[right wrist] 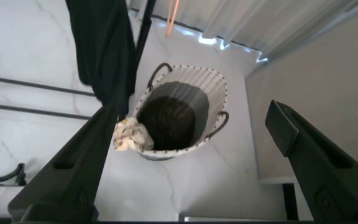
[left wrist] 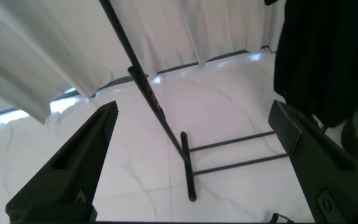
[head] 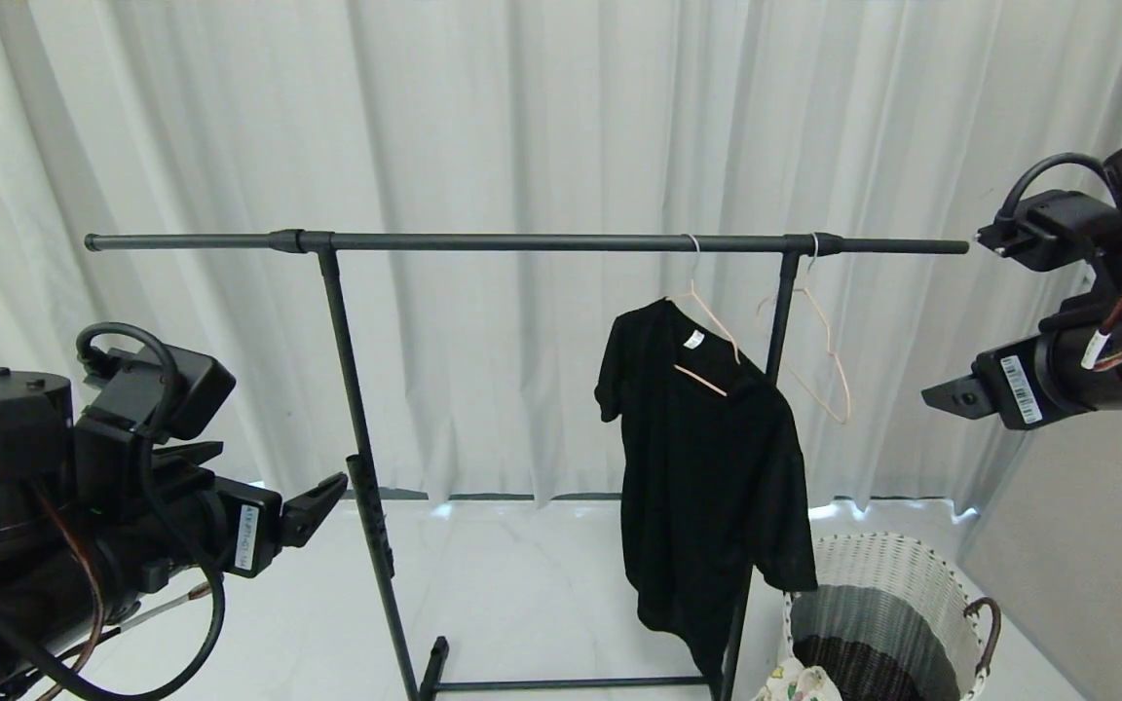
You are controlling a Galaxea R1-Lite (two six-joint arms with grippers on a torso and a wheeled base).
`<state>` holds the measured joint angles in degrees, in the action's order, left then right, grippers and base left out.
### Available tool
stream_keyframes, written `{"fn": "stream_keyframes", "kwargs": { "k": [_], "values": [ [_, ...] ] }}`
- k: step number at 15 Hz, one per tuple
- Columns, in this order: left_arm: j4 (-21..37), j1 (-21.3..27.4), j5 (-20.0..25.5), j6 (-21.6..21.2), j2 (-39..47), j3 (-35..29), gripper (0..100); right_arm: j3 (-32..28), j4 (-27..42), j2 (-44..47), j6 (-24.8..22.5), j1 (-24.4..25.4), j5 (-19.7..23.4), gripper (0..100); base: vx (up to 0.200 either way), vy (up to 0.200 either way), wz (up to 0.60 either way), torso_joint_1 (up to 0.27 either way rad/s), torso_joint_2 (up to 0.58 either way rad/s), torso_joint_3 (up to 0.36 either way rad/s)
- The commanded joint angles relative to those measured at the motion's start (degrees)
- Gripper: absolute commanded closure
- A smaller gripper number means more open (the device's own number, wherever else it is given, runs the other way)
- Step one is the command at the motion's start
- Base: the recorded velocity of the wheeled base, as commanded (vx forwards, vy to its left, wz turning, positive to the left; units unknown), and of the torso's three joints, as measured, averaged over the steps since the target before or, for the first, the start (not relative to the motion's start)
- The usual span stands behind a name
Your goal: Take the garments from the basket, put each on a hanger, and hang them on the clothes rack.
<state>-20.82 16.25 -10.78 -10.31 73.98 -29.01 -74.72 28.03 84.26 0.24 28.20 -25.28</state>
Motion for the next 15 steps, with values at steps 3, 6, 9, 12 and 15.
{"fn": "stream_keyframes", "kwargs": {
  "k": [3,6,9,12,15],
  "values": [
    [0.0,-0.1,0.0,0.1,0.1,0.0,0,1.1,-1.2,0.1,-0.1,-0.9,-0.6,0,0.000,0.000,0.00,0.000,0.00,0.000],
    [0.0,-2.6,0.0,0.1,0.2,0.1,0,1.1,-1.3,0.0,-1.7,-2.3,-0.8,0,0.000,0.000,0.00,0.000,0.00,0.000],
    [0.0,-3.9,0.1,0.1,0.1,0.1,0,1.1,-2.1,-0.2,-3.1,-2.5,-0.8,0,0.000,0.000,0.00,0.000,0.00,0.000],
    [0.0,-4.0,0.1,0.1,0.0,0.2,0,1.4,-2.1,-0.8,-4.6,-2.5,-0.8,0,0.000,0.000,0.00,-0.030,0.07,0.035],
    [0.0,-4.0,0.1,0.2,0.1,0.7,0,3.3,-2.2,-1.7,-4.5,-2.5,-0.8,0,0.000,0.000,0.00,-0.178,0.40,0.224]
  ]
}}
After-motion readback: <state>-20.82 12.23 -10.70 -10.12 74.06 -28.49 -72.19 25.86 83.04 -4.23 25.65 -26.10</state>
